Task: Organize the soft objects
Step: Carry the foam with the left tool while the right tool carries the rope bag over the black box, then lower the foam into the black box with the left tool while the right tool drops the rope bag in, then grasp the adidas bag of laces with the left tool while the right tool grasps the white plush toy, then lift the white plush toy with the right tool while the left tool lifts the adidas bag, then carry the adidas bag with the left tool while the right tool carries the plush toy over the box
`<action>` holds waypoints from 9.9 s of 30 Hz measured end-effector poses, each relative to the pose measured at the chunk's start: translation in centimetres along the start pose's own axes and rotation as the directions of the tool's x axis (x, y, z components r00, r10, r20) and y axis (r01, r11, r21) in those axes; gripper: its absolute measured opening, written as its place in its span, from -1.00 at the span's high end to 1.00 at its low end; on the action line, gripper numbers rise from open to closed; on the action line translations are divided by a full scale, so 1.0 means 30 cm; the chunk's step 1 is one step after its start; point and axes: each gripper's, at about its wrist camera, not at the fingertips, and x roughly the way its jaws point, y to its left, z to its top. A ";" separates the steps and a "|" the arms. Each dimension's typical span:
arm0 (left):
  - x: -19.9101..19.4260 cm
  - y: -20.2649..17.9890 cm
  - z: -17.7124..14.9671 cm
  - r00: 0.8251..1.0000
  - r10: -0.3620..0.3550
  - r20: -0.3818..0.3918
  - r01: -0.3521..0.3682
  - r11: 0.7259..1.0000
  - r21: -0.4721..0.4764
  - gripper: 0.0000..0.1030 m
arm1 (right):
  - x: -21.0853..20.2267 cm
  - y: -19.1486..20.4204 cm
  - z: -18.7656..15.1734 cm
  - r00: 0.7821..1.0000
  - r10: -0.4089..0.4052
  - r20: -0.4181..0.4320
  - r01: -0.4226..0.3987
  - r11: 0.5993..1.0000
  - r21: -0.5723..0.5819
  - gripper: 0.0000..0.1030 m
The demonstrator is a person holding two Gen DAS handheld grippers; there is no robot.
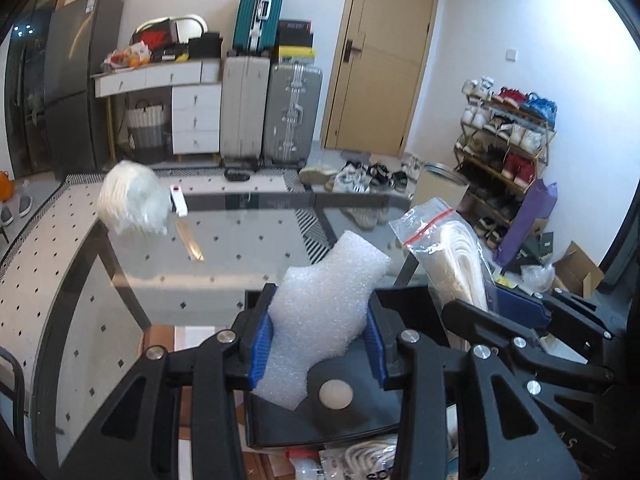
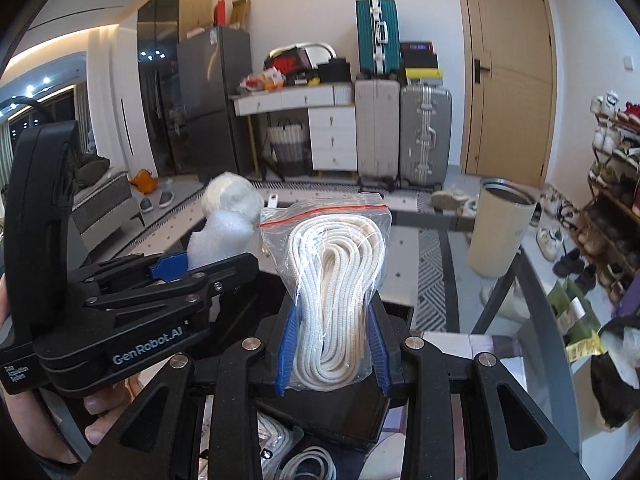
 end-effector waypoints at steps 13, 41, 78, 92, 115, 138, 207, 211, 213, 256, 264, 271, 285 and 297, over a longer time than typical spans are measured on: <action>0.091 -0.029 -0.055 0.984 -0.006 -0.179 0.009 1.000 0.017 0.23 | 0.216 -0.066 -0.101 0.965 0.028 -0.260 -0.023 0.999 0.024 0.38; -0.003 -0.105 -0.118 0.963 0.008 -0.270 0.014 0.997 0.078 -0.13 | 0.125 -0.069 -0.136 0.922 0.076 -0.379 -0.097 0.995 -0.037 0.30; -0.127 -0.213 -0.347 0.927 0.029 -0.374 0.051 0.978 0.202 -0.50 | 0.003 -0.154 -0.291 0.896 0.047 -0.442 -0.088 0.994 -0.071 0.22; -0.146 -0.196 -0.378 0.922 0.067 -0.382 0.026 0.972 0.233 -0.50 | -0.128 -0.068 -0.318 0.903 0.090 -0.419 -0.173 0.971 -0.165 0.22; -0.144 -0.156 -0.372 0.920 0.084 -0.383 -0.002 0.978 0.209 -0.49 | -0.074 0.028 -0.331 0.863 0.138 -0.486 -0.302 0.912 -0.277 -0.14; -0.153 -0.152 -0.375 0.919 0.095 -0.382 -0.011 0.976 0.216 -0.49 | 0.008 0.087 -0.399 0.833 0.039 -0.552 -0.294 0.877 -0.381 0.07; -0.177 -0.153 -0.364 0.926 0.076 -0.370 0.009 0.975 0.223 0.28 | -0.042 0.048 -0.420 0.767 0.220 -0.603 -0.324 0.944 -0.067 0.42; -0.219 -0.154 -0.340 0.944 0.052 -0.326 0.026 0.973 0.229 0.40 | -0.078 0.041 -0.405 0.796 0.217 -0.565 -0.313 0.947 -0.076 0.42; -0.241 -0.162 -0.331 0.952 0.034 -0.304 0.041 0.971 0.234 0.42 | -0.104 0.039 -0.390 0.817 0.221 -0.533 -0.310 0.947 -0.082 0.42; -0.496 -0.156 -0.094 0.947 -0.044 0.319 -0.038 0.968 0.246 0.41 | -0.502 0.073 -0.151 0.958 0.177 0.228 -0.146 0.978 -0.146 0.42; -0.410 -0.121 -0.019 0.949 -0.037 0.314 -0.020 0.984 0.177 0.41 | -0.423 0.079 -0.067 0.958 0.160 0.239 -0.137 0.985 -0.109 0.42; -0.271 -0.066 0.026 0.965 0.001 0.263 -0.038 0.990 0.136 0.41 | -0.314 0.067 0.005 0.966 0.132 0.220 -0.118 0.990 -0.075 0.42; -0.088 -0.075 0.011 0.998 0.037 0.049 -0.042 0.991 0.125 0.41 | -0.071 -0.022 0.007 0.992 0.123 0.011 -0.123 0.992 0.011 0.42; 0.033 -0.089 -0.058 0.986 0.046 -0.159 -0.022 0.989 0.149 0.42 | 0.106 -0.088 -0.071 0.965 0.101 -0.244 -0.088 0.994 0.066 0.42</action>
